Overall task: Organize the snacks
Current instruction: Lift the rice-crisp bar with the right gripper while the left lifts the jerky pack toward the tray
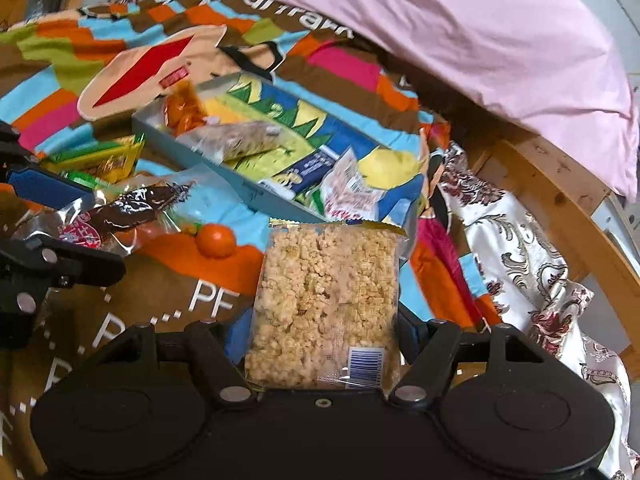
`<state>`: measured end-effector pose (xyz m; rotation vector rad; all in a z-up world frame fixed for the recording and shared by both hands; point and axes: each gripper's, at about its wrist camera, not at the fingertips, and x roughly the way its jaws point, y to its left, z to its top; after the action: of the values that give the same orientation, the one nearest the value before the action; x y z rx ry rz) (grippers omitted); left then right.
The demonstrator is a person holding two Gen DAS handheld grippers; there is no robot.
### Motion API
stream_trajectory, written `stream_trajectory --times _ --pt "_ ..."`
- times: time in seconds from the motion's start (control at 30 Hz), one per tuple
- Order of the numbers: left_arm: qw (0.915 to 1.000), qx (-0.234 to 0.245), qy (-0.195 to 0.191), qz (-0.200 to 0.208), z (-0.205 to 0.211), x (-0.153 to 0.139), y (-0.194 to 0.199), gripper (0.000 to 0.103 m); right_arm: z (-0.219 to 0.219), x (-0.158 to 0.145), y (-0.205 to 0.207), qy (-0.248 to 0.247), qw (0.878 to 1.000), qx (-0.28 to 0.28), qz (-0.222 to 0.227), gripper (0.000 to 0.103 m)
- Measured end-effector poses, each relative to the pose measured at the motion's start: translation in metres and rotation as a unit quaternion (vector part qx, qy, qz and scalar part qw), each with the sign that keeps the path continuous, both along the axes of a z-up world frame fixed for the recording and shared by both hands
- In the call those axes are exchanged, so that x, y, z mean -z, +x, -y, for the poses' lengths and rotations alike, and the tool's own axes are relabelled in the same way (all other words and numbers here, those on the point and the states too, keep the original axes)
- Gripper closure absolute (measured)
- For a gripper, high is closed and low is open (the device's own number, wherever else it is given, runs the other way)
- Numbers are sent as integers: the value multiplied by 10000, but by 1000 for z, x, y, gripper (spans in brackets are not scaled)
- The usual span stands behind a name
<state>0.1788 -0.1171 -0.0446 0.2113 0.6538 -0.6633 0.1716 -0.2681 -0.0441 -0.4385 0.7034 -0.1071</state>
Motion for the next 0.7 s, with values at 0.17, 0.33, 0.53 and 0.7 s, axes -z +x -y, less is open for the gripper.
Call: stream_trajectory --times 0.17,0.33,0.53,0.7 --pt "9995 -165 -214 155 -4 -8 3 52 3 -10 -1 78 9995 71 300 31" --pt "9988 -227 -397 157 3 -19 23 52 11 -20 2 225 9980 216 556 31" --pt "9959 -288 -747 425 15 -30 57 52 30 -33 29 385 9936 441 962 31" --pt "9924 -440 -998 573 29 -26 99 52 49 -38 67 660 9873 596 1315 31"
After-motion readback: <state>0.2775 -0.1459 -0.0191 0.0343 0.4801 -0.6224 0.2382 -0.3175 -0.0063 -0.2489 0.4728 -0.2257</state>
